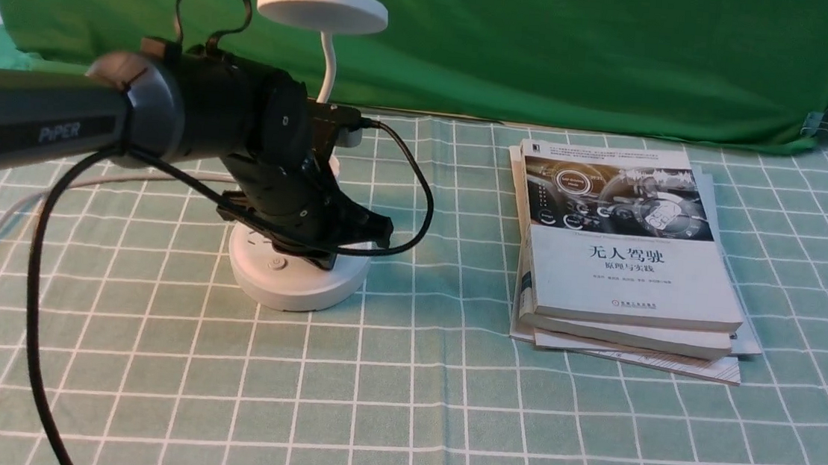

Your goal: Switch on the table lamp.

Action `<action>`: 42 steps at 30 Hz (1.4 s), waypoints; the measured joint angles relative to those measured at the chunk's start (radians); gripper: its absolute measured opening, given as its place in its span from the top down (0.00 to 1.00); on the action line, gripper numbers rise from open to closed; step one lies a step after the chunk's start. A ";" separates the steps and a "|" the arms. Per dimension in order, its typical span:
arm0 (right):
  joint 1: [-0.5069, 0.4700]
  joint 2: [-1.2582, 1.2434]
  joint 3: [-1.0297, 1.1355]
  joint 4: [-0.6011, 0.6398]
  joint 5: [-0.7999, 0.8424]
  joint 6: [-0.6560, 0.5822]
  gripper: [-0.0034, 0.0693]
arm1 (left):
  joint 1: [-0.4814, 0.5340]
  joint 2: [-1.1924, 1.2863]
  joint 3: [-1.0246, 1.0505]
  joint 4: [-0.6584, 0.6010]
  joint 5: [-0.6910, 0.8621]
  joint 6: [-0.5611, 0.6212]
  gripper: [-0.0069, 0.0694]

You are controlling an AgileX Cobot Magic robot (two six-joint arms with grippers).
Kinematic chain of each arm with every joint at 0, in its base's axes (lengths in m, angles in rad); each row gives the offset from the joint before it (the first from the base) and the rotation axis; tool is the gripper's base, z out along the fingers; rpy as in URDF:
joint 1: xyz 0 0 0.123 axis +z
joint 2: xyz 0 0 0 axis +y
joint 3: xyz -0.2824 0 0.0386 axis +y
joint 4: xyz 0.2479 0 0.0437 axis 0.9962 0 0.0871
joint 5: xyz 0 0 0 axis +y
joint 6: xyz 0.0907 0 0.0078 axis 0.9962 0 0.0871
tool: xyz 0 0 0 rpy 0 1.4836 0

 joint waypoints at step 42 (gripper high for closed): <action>0.000 0.000 0.000 0.000 0.000 0.000 0.63 | -0.077 -1.696 0.884 -0.219 -0.316 0.297 0.88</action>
